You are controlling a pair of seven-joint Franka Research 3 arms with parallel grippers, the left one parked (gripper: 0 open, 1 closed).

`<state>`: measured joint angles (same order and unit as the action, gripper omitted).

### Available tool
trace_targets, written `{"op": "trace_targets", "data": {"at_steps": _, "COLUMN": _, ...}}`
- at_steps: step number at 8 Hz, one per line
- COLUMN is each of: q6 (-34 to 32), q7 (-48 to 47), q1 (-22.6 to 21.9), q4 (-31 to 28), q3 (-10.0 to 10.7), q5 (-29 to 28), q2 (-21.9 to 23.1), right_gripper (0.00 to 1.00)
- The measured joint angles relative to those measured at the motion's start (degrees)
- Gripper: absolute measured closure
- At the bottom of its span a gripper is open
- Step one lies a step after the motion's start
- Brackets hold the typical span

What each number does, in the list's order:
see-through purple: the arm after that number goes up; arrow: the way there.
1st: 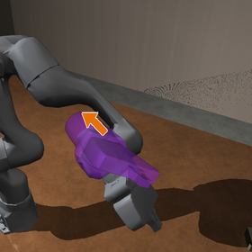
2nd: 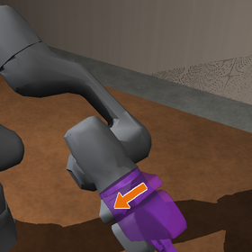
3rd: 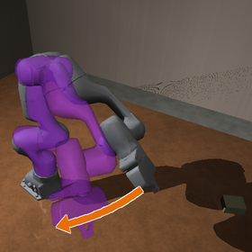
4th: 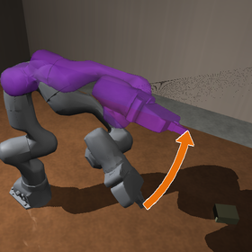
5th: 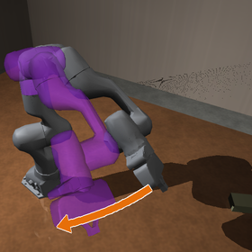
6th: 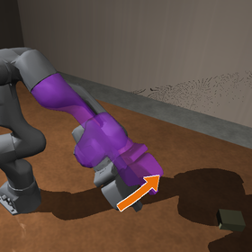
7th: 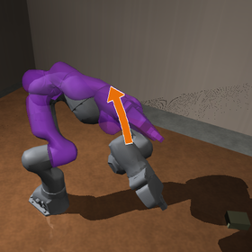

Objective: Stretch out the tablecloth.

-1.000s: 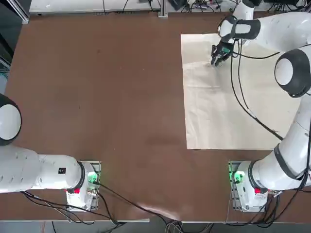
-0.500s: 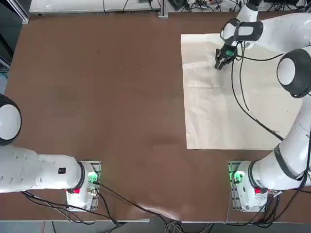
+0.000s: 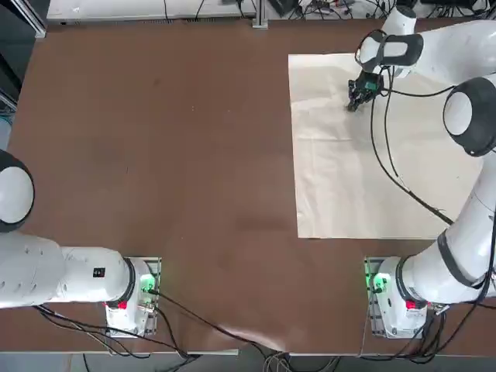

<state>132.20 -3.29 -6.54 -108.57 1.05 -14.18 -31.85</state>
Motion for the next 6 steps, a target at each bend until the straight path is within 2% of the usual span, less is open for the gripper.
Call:
{"op": "trace_targets", "data": {"at_steps": 1, "q6": 0.0, "q7": 0.2, "q1": 0.0, "q4": -0.1, "q3": 0.0, "q5": 0.0, "q2": 0.0, "right_gripper": 0.99}}
{"op": "trace_targets", "data": {"at_steps": 6, "q6": 0.0, "q7": 0.3, "q1": -0.8, "q4": -0.5, "q3": -0.3, "q5": 0.0, "q2": 0.0, "right_gripper": 0.99}}
